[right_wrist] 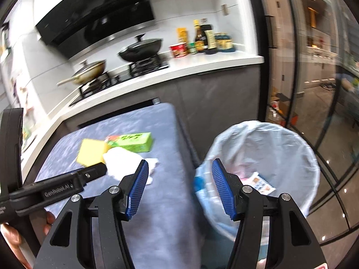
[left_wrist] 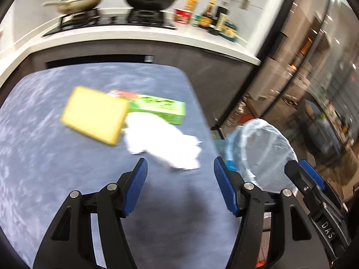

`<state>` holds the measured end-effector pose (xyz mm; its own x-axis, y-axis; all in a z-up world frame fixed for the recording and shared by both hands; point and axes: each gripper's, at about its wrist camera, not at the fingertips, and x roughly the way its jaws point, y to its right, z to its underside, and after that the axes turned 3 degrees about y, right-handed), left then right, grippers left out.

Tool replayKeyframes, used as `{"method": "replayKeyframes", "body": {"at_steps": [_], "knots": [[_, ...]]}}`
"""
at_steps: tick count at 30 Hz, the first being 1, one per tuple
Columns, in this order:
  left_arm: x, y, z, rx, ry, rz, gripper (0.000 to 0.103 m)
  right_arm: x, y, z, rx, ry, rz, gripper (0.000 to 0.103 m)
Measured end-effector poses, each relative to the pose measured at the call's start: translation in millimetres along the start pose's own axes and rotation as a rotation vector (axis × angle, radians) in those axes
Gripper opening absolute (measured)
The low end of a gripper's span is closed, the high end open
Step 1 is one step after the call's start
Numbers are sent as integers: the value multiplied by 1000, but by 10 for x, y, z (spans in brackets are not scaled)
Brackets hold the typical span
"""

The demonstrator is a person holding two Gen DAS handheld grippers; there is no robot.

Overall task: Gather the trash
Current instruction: 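Grasp the white tissue with the right tool while the left tool grasps the yellow sponge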

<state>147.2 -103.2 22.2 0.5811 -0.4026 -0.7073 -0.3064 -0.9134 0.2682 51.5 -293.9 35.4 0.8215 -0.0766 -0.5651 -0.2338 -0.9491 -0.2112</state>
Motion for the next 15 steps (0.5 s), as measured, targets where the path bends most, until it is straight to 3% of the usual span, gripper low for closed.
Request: {"method": "replayKeyframes", "body": {"at_steps": [7,15], "knots": [[-172,-735,29,-104,17,-96,58,318,-490,88,-53,-58,-64,57],[-211,-1295,76,-175,19,-181,58,706,-928,149,-111,-109,-101,57]]}}
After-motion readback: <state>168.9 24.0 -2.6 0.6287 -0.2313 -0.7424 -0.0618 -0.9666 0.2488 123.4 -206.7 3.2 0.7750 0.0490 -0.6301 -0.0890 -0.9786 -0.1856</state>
